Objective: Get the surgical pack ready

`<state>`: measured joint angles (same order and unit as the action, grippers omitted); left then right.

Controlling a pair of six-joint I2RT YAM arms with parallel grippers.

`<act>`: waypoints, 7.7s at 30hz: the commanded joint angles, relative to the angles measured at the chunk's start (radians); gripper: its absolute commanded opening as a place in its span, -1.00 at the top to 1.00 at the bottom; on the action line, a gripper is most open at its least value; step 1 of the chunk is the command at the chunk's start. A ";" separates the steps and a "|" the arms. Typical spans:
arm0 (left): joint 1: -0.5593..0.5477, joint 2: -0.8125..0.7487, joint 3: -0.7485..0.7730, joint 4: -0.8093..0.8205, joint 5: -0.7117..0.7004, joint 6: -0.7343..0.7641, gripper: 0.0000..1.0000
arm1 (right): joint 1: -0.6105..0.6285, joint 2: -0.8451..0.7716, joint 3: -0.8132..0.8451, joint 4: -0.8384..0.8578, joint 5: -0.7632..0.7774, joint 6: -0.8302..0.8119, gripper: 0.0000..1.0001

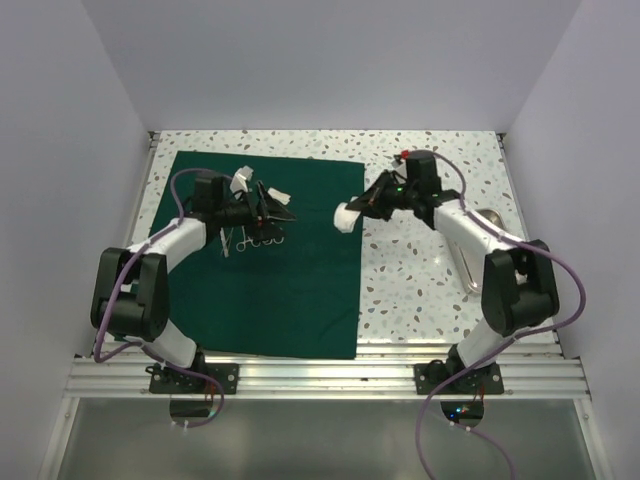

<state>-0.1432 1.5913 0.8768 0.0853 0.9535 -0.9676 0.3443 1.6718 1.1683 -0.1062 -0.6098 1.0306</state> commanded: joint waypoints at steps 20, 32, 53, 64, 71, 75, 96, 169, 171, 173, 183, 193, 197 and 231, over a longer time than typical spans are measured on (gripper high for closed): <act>0.008 0.071 0.152 -0.378 -0.136 0.326 -0.47 | -0.788 -0.221 -0.269 -0.027 0.245 -0.230 1.00; 0.008 0.113 0.188 -0.401 -0.134 0.329 -0.46 | -0.815 -0.060 -0.355 0.298 0.197 -0.081 1.00; 0.008 0.073 0.195 -0.414 -0.142 0.328 -0.47 | -0.814 0.028 -0.168 -0.091 0.347 -0.323 0.14; 0.011 0.010 0.234 -0.539 -0.318 0.371 -0.48 | -0.723 -0.159 -0.007 -0.616 0.649 -0.431 -0.18; 0.014 0.009 0.335 -0.712 -0.593 0.411 -0.50 | -0.385 -0.256 0.089 -0.675 0.638 -0.414 -0.25; 0.013 0.024 0.369 -0.746 -0.697 0.420 -0.49 | -0.132 -0.094 0.233 -0.641 0.509 -0.467 -0.25; 0.013 0.193 0.557 -0.797 -1.098 0.675 0.17 | 0.128 0.296 0.557 -0.734 0.308 -0.692 -0.01; -0.021 0.630 0.735 -0.453 -0.611 -0.022 0.59 | 0.117 0.247 0.424 -0.658 0.235 -0.673 -0.01; -0.021 0.630 0.737 -0.452 -0.608 -0.023 0.60 | 0.117 0.244 0.424 -0.658 0.235 -0.673 -0.01; -0.021 0.625 0.737 -0.452 -0.611 -0.020 0.76 | 0.116 0.244 0.426 -0.661 0.237 -0.675 -0.01; -0.027 0.576 0.754 -0.528 -0.659 0.084 1.00 | 0.116 0.243 0.432 -0.665 0.234 -0.672 -0.01; -0.085 0.477 0.753 -0.800 -0.843 0.316 1.00 | 0.117 0.241 0.422 -0.655 0.213 -0.649 -0.01; -0.087 0.391 0.700 -0.771 -0.808 0.358 1.00 | 0.119 0.243 0.422 -0.653 0.193 -0.633 -0.06; -0.144 0.036 0.249 -0.288 -0.024 0.398 1.00 | 0.119 0.281 0.229 0.137 -0.300 -0.132 0.08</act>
<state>-0.2783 1.6489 1.1305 -0.2569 0.8722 -0.5579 0.4644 1.9579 1.4010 -0.0677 -0.8616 0.8658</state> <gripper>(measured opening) 0.005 0.498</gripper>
